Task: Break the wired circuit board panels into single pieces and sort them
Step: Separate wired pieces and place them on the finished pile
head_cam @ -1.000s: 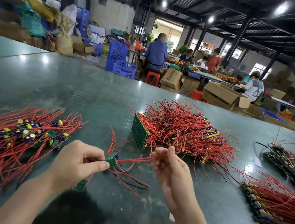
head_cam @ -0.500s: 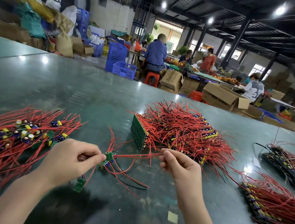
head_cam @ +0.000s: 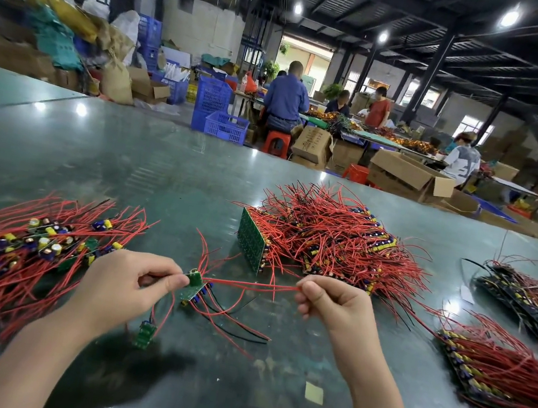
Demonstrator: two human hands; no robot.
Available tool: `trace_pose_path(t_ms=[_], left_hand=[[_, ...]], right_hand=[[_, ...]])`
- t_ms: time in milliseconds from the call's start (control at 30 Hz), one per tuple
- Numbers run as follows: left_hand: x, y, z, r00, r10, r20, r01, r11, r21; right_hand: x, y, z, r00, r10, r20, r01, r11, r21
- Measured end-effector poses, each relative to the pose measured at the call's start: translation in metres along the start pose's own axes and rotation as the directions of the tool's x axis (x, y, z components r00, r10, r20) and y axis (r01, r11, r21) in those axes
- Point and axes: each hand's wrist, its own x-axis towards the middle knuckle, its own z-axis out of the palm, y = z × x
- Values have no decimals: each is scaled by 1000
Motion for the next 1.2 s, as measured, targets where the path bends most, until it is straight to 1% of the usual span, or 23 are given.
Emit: trace_pose_path(t_ms=[100, 167, 200, 267, 300, 333, 367, 400, 433, 500, 533, 567, 600, 700, 867, 967, 1067, 1133, 1200], left_hand=[[0, 0, 4, 997, -9, 72, 15, 996, -88], [1, 0, 7, 994, 3, 113, 19, 981, -195], [1, 1, 10, 992, 7, 127, 26, 967, -253], [0, 4, 13, 993, 0, 115, 37, 947, -320], [1, 6, 14, 995, -16, 94, 47, 938, -344], [1, 9, 14, 997, -34, 70, 58, 925, -375], [2, 10, 15, 997, -47, 54, 65, 912, -405], [2, 11, 15, 997, -50, 54, 68, 903, -424], [1, 12, 17, 996, -46, 76, 74, 901, -427], [0, 16, 21, 987, -12, 159, 81, 900, -429], [-2, 17, 24, 981, 13, 195, 74, 899, -433], [-3, 17, 27, 974, 42, 221, 58, 902, -427], [-4, 18, 29, 968, 64, 244, 43, 911, -410], [-5, 16, 32, 959, 80, 273, 32, 924, -382], [-4, 12, 35, 960, 51, 275, 51, 935, -352], [-5, 12, 38, 945, 50, 324, 66, 938, -339], [-6, 19, 37, 919, 51, 391, 131, 896, -424], [-6, 26, 34, 893, 51, 447, 200, 845, -496], [-6, 31, 31, 861, 54, 506, 245, 827, -505]], right_hand=[[2, 2, -2, 999, -25, -26, 26, 999, 30], [2, 4, 0, 996, -19, -83, 27, 996, 87], [2, 4, 2, 993, 1, -120, 21, 984, 176], [4, 7, 7, 986, 82, -146, -9, 899, 438], [5, 8, 10, 981, 137, -135, -46, 848, 527], [5, 9, 14, 975, 195, -110, -103, 825, 556], [4, 10, 20, 967, 244, -72, -172, 838, 518], [2, 11, 28, 963, 268, -21, -233, 871, 432], [-2, 12, 37, 963, 264, 44, -264, 908, 327], [-11, 15, 52, 960, 209, 189, -239, 958, 156], [-15, 15, 58, 956, 176, 236, -206, 973, 107], [-18, 15, 63, 958, 143, 247, -165, 984, 67], [-20, 15, 66, 969, 110, 220, -120, 992, 34], [-19, 17, 66, 998, 43, 47, -42, 999, -16], [-17, 21, 65, 988, -4, -154, 5, 1000, 8], [-18, 23, 68, 969, -89, -231, 80, 996, -47], [-20, 25, 71, 953, -149, -262, 138, 989, -57], [-21, 25, 72, 948, -135, -288, 136, 991, -18], [-19, 25, 69, 930, -97, -355, 123, 991, 53]])
